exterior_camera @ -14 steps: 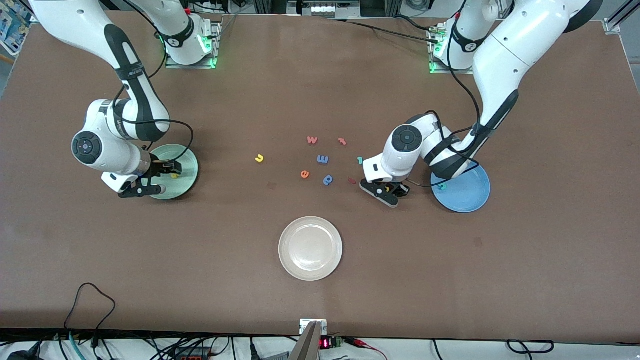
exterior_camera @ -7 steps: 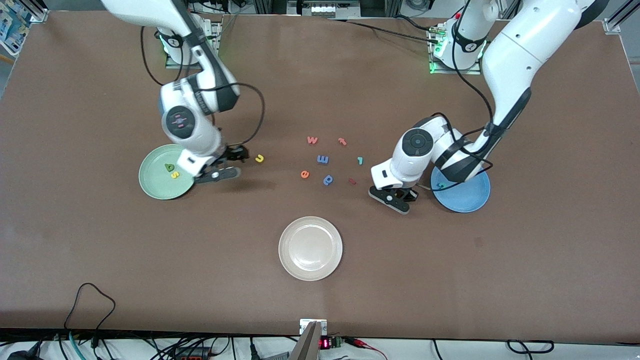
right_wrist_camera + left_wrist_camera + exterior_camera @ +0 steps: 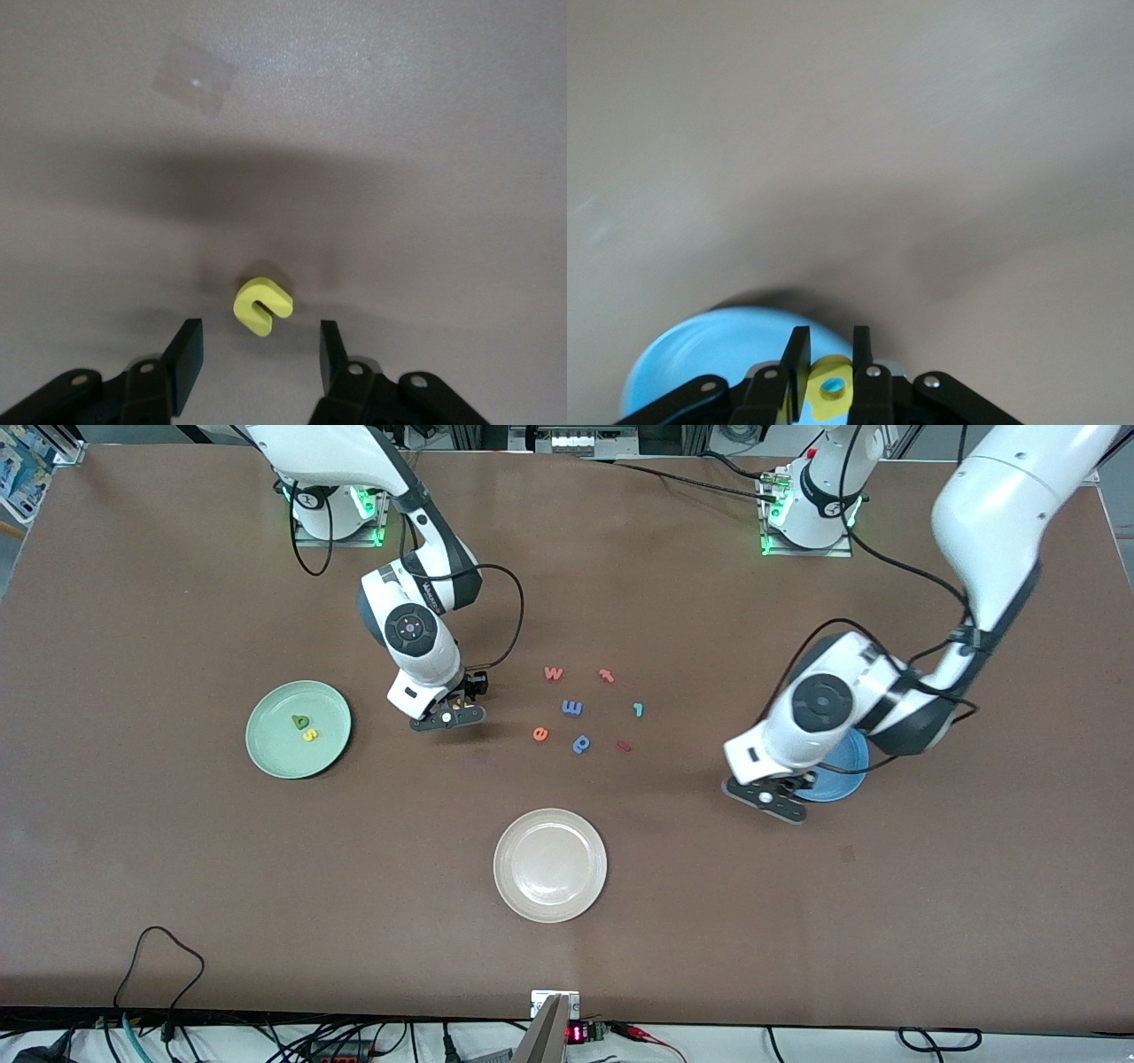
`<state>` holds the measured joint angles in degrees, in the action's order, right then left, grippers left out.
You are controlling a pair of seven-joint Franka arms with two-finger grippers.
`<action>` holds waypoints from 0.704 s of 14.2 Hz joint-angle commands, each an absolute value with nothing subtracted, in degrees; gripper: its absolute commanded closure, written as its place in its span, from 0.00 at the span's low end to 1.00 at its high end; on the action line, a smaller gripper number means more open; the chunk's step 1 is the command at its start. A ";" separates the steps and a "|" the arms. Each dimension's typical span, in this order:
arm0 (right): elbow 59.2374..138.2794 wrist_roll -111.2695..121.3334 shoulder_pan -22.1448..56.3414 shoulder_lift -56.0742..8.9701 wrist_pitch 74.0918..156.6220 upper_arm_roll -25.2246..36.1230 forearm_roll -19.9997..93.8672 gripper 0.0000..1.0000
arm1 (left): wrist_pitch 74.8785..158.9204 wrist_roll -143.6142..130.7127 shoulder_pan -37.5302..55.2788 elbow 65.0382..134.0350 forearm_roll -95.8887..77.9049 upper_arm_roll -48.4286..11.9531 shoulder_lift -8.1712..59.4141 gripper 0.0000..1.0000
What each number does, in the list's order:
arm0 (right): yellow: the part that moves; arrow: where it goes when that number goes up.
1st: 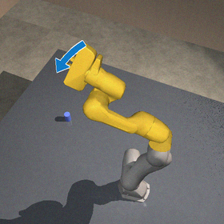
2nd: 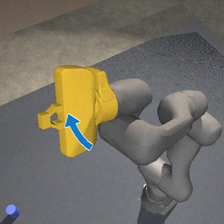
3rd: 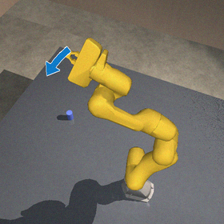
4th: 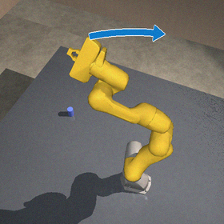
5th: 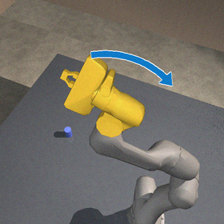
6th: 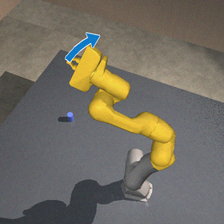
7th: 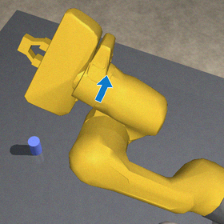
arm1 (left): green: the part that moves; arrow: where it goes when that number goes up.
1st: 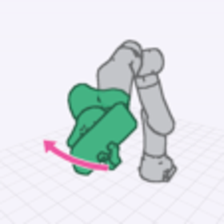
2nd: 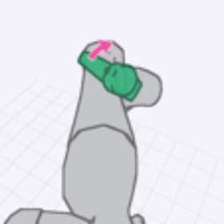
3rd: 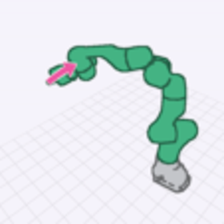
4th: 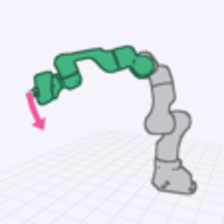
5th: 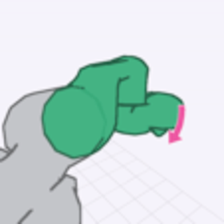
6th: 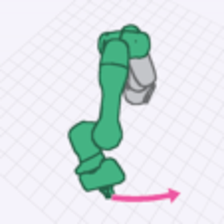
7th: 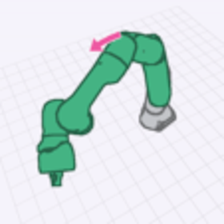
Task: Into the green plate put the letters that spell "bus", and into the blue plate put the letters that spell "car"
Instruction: 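Place the q on the green plate while the left gripper places a on blue plate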
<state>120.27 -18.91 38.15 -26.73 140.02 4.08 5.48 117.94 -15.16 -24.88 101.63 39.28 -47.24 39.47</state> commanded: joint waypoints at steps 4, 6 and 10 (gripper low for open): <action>120.06 -19.60 38.58 -27.50 142.29 4.83 6.24 0.39 | 114.69 -11.86 -32.87 106.25 39.81 -49.40 39.81 0.69; 119.97 -19.60 38.58 -28.56 143.96 4.75 6.24 0.40 | 114.61 -11.87 -33.22 106.61 39.81 -49.39 39.99 0.17; 119.88 -19.60 38.58 -29.62 145.37 4.75 6.59 0.41 | 112.25 -16.06 -32.96 106.52 39.73 -52.89 39.64 0.00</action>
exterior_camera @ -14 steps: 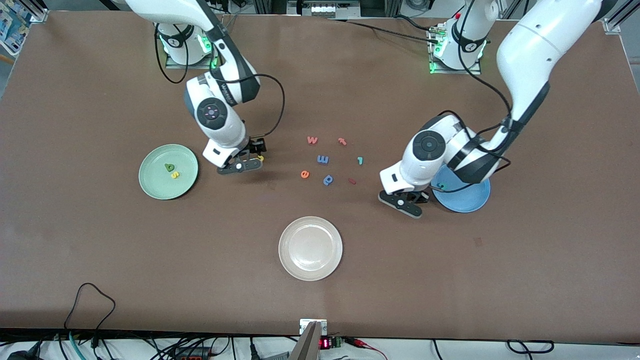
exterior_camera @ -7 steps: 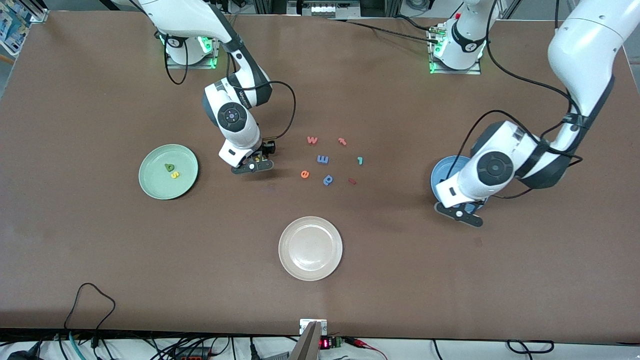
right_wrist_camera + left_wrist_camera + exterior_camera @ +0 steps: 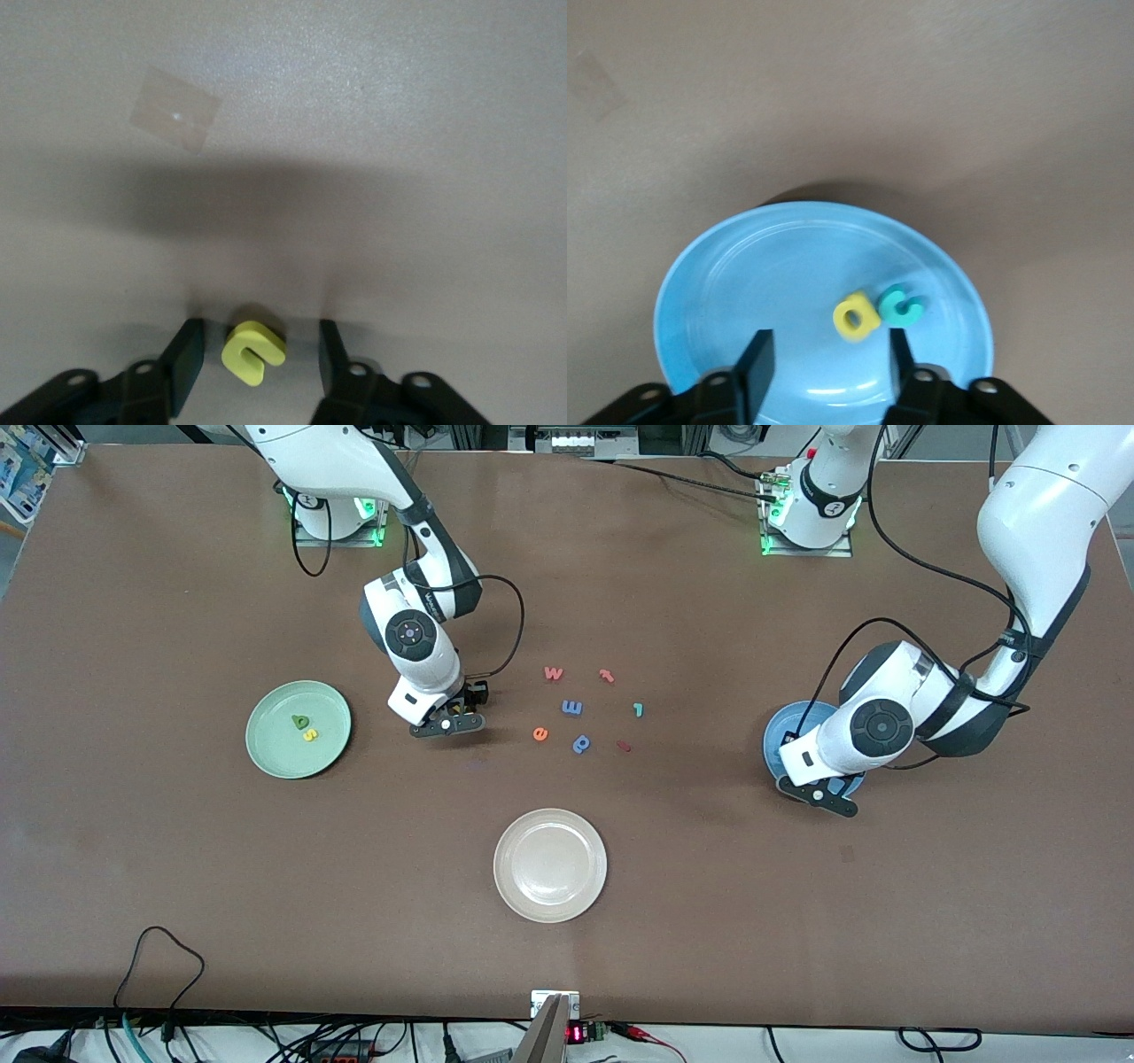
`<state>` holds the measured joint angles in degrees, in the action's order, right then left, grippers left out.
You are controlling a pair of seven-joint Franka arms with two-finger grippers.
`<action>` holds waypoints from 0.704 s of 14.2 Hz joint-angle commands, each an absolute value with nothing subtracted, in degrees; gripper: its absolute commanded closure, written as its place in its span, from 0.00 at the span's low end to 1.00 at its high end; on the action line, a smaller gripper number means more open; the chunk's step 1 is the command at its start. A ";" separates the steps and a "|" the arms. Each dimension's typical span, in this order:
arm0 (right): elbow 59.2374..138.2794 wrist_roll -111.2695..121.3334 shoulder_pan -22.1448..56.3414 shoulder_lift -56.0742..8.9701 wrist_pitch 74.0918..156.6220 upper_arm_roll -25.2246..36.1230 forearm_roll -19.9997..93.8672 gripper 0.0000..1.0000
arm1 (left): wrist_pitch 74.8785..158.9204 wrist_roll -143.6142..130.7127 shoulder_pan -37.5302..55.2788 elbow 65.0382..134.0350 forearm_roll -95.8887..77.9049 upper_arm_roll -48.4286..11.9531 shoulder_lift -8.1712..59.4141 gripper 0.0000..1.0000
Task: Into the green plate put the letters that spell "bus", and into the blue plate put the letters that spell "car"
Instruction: 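Place the q on the green plate while the left gripper places a on blue plate, then grasp the yellow u with the right gripper while the left gripper grasps teal L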
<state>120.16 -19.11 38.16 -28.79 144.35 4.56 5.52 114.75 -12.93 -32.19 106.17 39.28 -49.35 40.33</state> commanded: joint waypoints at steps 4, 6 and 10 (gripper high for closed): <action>119.88 -19.69 38.67 -29.88 145.37 4.75 6.59 0.66 | 110.47 -39.68 -28.59 106.26 38.85 -59.68 41.30 0.00; 119.88 -19.60 38.58 -30.06 145.37 4.75 6.59 0.79 | 113.88 -46.73 -24.28 106.52 38.85 -59.59 42.10 0.00; 119.80 -18.81 38.50 -29.97 145.20 4.75 6.59 0.89 | 119.00 -52.03 -18.64 106.79 38.76 -59.33 44.73 0.32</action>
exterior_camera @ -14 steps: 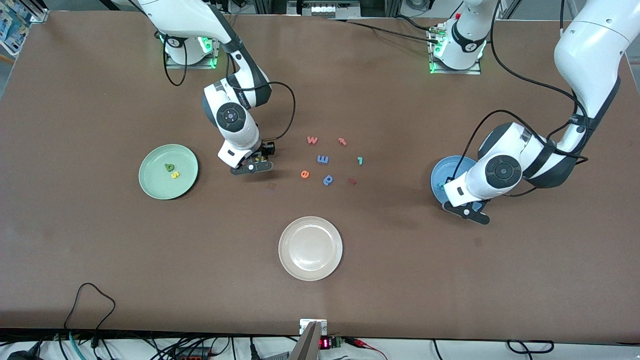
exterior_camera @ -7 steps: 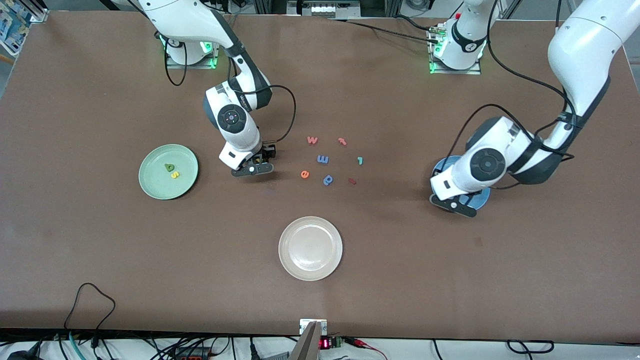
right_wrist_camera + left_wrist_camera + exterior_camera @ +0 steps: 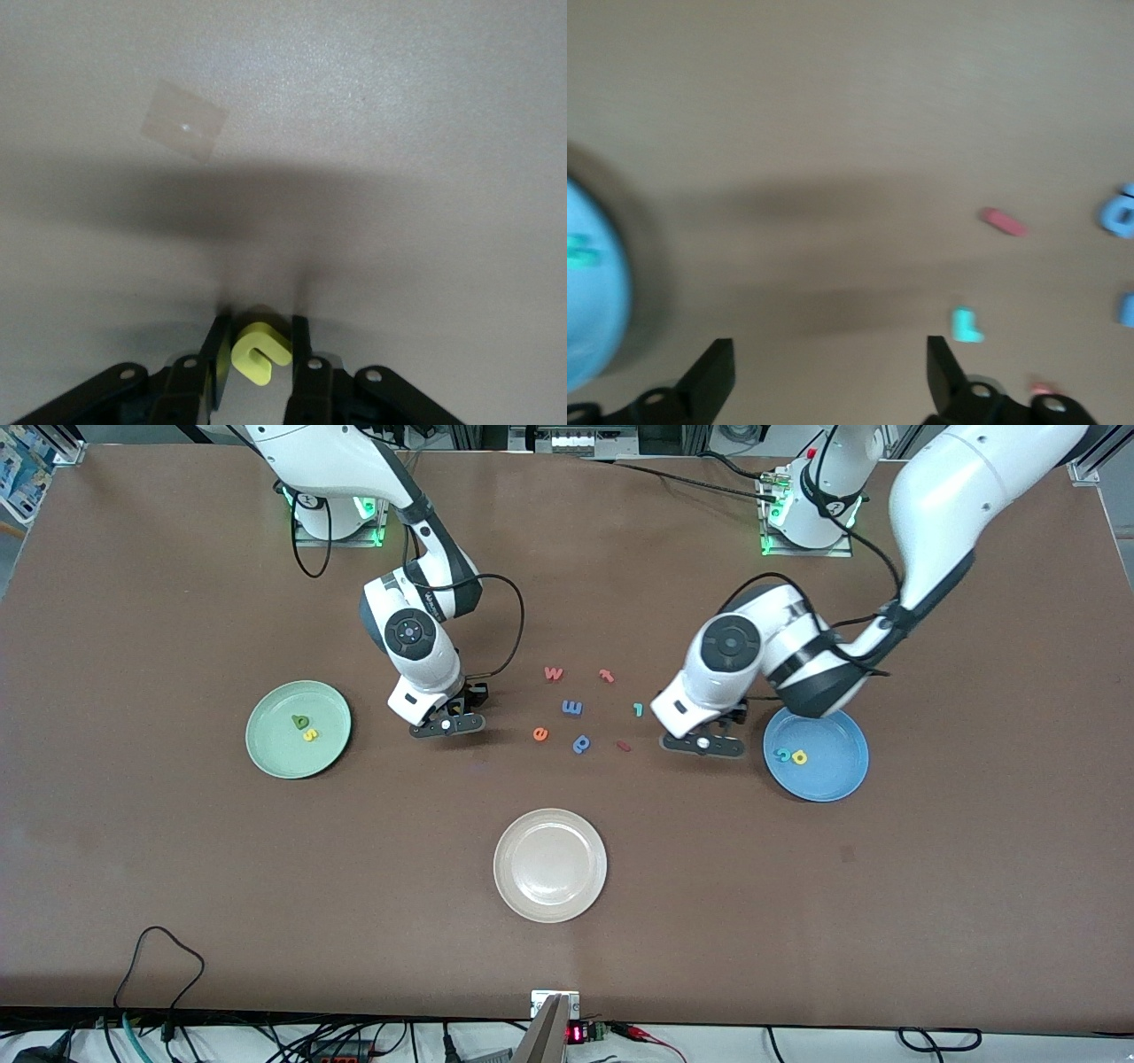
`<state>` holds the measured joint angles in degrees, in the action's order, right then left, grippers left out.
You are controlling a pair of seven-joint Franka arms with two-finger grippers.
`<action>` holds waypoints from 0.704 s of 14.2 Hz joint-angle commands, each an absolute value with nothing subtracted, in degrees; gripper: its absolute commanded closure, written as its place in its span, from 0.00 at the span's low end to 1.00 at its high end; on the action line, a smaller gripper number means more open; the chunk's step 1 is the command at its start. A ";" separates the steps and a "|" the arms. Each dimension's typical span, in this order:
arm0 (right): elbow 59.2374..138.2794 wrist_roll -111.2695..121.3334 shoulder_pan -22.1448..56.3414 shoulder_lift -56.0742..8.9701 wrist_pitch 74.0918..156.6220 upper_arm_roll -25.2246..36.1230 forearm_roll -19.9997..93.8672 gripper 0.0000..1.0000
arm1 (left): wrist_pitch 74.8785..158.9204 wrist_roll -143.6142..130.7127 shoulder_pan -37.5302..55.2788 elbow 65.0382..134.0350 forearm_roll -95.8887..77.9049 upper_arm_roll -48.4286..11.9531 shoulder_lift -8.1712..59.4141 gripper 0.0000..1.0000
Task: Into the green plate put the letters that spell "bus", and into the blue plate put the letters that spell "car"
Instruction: 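Grasp the yellow u with the right gripper while the left gripper grasps teal L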
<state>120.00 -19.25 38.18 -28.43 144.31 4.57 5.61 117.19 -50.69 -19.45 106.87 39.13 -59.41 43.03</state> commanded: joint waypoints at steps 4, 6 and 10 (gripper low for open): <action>117.87 -16.97 33.68 -23.66 136.97 5.45 6.24 0.89 | 130.68 -57.65 -17.23 110.56 38.85 -56.17 47.46 0.32; 115.85 -11.64 28.77 -21.81 130.46 5.80 5.45 0.89 | 130.69 -58.09 -14.35 110.57 39.46 -54.42 47.46 0.33; 116.10 7.69 20.76 -21.53 125.34 10.62 5.19 0.87 | 131.57 -59.49 -8.35 109.95 39.55 -48.78 47.02 0.38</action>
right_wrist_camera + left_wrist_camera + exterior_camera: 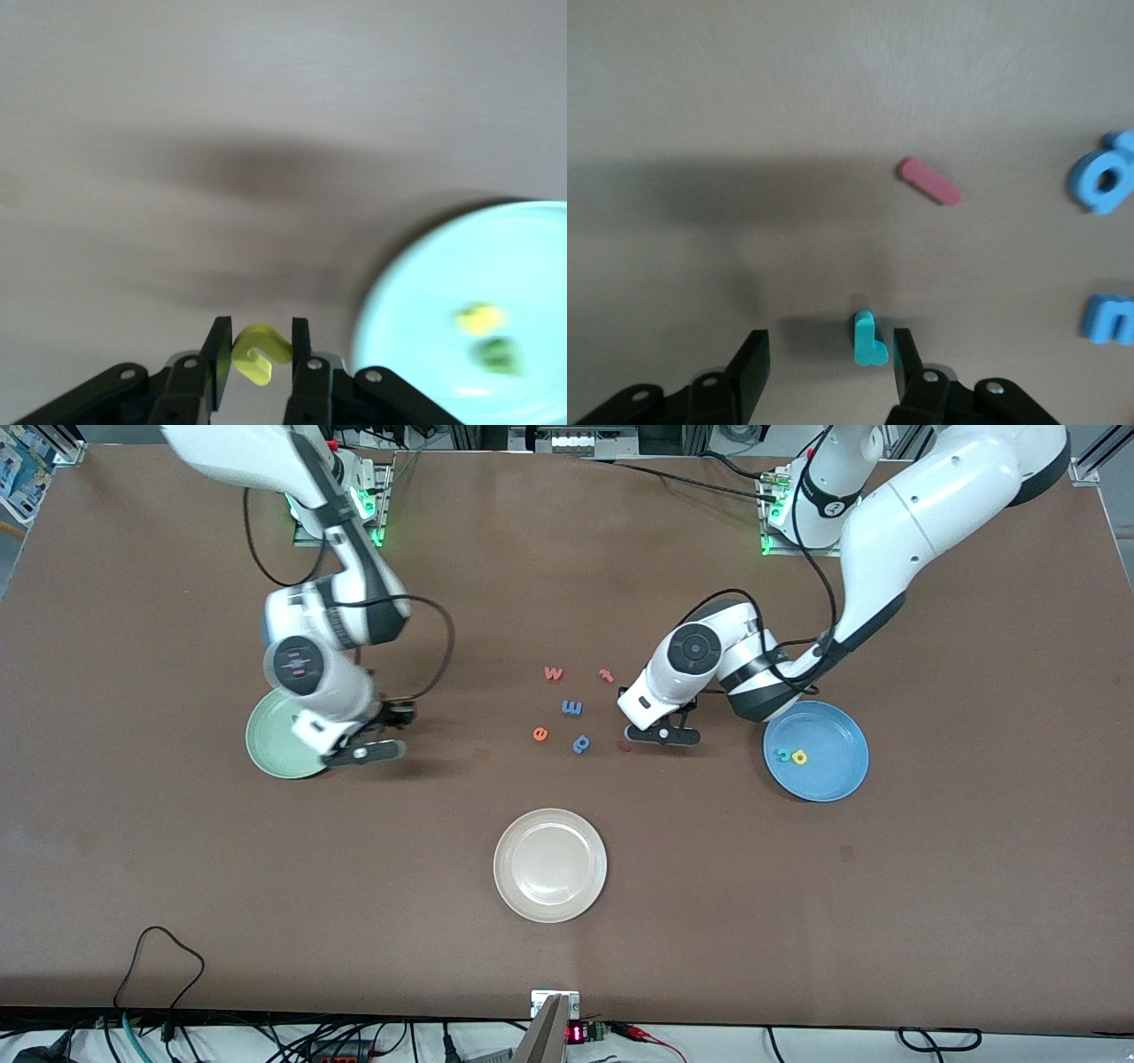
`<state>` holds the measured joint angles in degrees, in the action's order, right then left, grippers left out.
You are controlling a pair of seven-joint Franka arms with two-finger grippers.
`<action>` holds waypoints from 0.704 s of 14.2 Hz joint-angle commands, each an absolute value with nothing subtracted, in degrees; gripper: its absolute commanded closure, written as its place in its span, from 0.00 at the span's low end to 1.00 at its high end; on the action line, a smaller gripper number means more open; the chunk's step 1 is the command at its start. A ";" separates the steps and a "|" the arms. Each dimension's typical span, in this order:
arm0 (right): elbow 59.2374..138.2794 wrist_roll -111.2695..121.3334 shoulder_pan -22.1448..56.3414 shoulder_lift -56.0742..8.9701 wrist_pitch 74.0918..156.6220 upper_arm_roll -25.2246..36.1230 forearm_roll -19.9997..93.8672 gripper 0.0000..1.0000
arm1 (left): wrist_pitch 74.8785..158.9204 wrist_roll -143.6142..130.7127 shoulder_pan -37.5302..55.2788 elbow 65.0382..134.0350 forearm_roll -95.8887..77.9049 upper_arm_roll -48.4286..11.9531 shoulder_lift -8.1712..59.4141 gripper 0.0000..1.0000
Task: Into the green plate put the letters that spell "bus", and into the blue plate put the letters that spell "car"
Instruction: 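Grasp the yellow u with the right gripper while the left gripper grasps teal L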
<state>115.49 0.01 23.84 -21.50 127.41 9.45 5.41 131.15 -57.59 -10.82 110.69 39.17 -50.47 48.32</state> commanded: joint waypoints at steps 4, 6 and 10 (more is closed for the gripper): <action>119.52 11.69 17.58 -22.24 127.08 11.25 5.19 0.87 | 131.66 -59.68 -8.53 110.04 39.64 -48.87 47.02 0.46; 119.45 10.64 17.23 -23.81 127.79 11.25 6.06 0.20 | 131.75 -59.68 -8.35 110.04 39.64 -48.78 47.02 0.55; 114.63 9.85 16.44 -22.42 124.38 11.34 6.42 0.00 | 132.54 -60.55 -8.35 110.04 39.64 -48.78 47.11 0.79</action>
